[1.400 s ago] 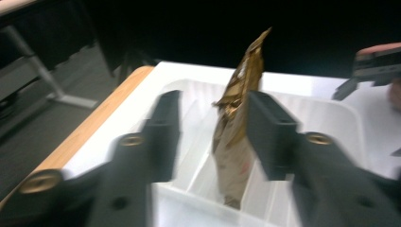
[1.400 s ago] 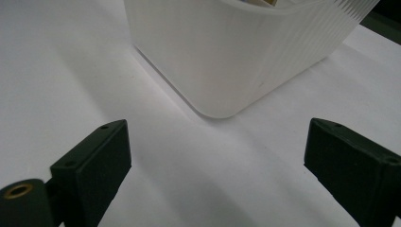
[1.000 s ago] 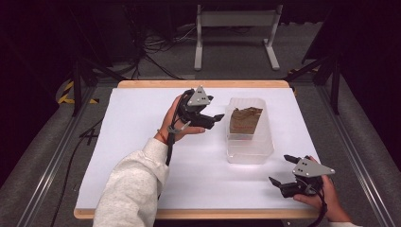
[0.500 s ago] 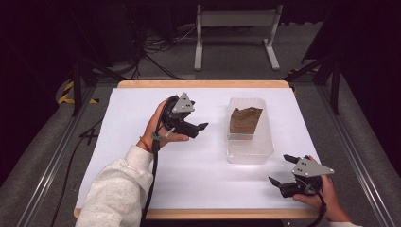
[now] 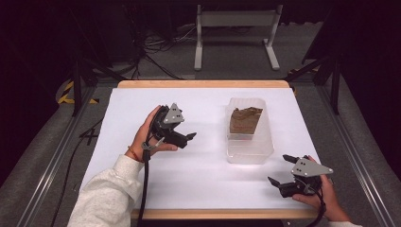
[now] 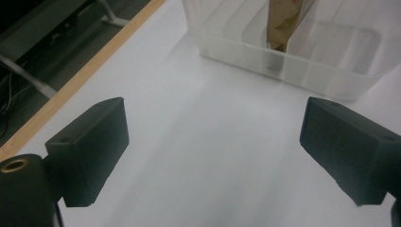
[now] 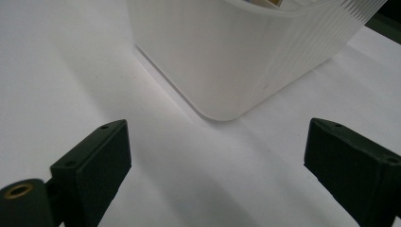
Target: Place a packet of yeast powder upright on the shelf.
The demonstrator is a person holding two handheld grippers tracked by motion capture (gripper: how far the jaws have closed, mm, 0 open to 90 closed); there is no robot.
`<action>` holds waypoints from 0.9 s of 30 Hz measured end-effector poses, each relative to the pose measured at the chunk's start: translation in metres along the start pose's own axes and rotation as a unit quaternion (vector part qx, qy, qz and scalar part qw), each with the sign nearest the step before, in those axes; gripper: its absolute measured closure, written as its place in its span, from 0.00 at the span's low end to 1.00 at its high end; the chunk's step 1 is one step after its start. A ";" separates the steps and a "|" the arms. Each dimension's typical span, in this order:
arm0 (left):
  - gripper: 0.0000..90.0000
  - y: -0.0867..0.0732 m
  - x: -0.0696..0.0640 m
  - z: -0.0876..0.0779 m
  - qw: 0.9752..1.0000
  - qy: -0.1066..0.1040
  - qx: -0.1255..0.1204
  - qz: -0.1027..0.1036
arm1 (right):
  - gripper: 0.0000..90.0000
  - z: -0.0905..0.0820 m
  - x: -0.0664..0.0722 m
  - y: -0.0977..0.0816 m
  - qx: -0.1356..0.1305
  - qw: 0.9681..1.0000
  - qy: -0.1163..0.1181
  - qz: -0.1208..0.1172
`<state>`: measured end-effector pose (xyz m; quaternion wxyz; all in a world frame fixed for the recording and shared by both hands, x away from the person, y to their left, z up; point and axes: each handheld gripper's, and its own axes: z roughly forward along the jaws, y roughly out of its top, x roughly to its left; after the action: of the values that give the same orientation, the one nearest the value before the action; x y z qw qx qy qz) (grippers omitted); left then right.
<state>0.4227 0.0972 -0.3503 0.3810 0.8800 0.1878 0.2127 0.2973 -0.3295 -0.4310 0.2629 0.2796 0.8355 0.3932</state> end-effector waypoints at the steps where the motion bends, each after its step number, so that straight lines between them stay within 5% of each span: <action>1: 0.10 -0.002 -0.001 0.000 1.000 0.001 0.002 0.000 | 0.10 0.000 0.000 0.000 0.000 1.000 0.000 0.000; 27: 0.09 -0.069 -0.006 -0.017 0.998 0.040 0.030 -0.027 | 0.10 0.001 0.001 0.000 0.001 1.000 0.000 -0.004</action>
<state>0.3968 0.1486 -0.3932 0.3523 0.8763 0.2328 0.2318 0.2975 -0.3280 -0.4316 0.2639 0.2765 0.8369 0.3917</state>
